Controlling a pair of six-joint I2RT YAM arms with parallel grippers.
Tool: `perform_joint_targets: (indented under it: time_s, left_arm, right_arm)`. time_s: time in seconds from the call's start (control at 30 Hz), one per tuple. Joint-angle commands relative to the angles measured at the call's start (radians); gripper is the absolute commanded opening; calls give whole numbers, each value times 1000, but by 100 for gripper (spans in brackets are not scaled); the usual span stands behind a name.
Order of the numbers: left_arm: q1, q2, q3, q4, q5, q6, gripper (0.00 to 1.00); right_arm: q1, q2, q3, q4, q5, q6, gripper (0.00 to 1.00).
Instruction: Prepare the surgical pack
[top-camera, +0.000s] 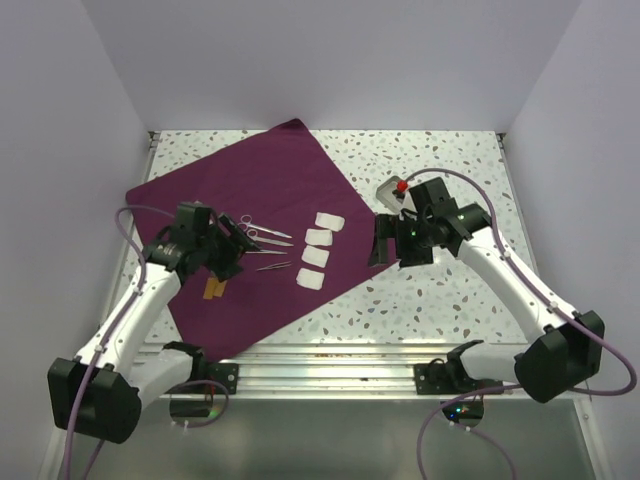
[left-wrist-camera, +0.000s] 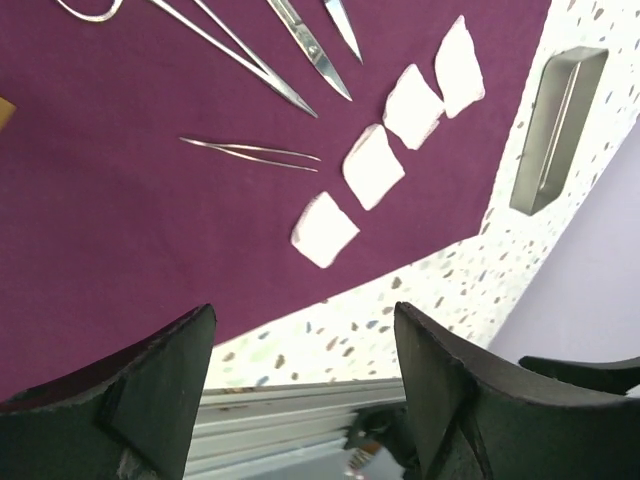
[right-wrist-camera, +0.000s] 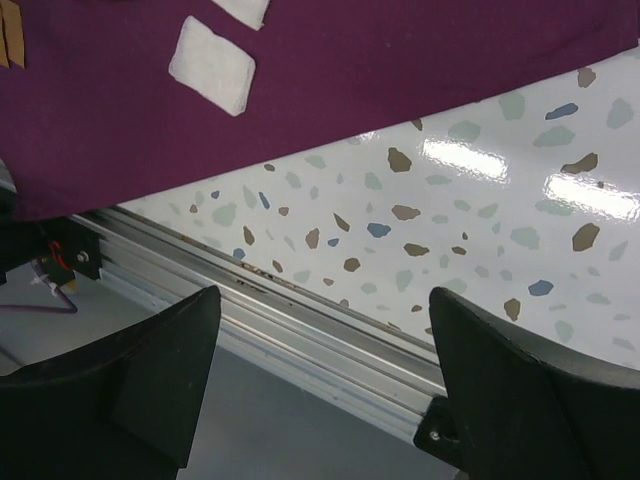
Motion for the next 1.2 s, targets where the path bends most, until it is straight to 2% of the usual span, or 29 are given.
perform_joint_targets:
  time_s: [0.0, 0.17, 0.37, 0.53, 0.57, 0.7, 0.8, 0.93, 1.17]
  left_arm:
    - [-31, 66, 95, -96, -2, -134, 76]
    - [-54, 202, 166, -128, -31, -85, 76]
    - [-86, 253, 127, -104, -31, -51, 76]
    - [-151, 258, 112, -85, -48, -172, 76]
    - [-163, 291, 129, -107, -87, -187, 76]
    - [-197, 388, 199, -176, -103, -267, 76]
    - [-206, 411, 198, -158, -112, -339, 75]
    - [-208, 428, 209, -129, -148, -408, 67]
    - [-201, 529, 248, -110, -126, -474, 62]
  right_arm:
    - [5, 31, 92, -130, 1, -62, 89]
    - [4, 31, 87, -113, 16, -74, 89]
    - [5, 51, 68, -111, 18, -92, 89]
    - [4, 44, 43, -90, 22, -100, 90]
    - [5, 47, 40, -88, 22, -102, 90]
    - [5, 46, 34, -88, 31, -111, 91]
    - [4, 34, 23, -94, 44, -122, 91]
    - [5, 21, 6, -104, 54, -132, 91]
    - [5, 9, -28, -94, 42, -126, 91]
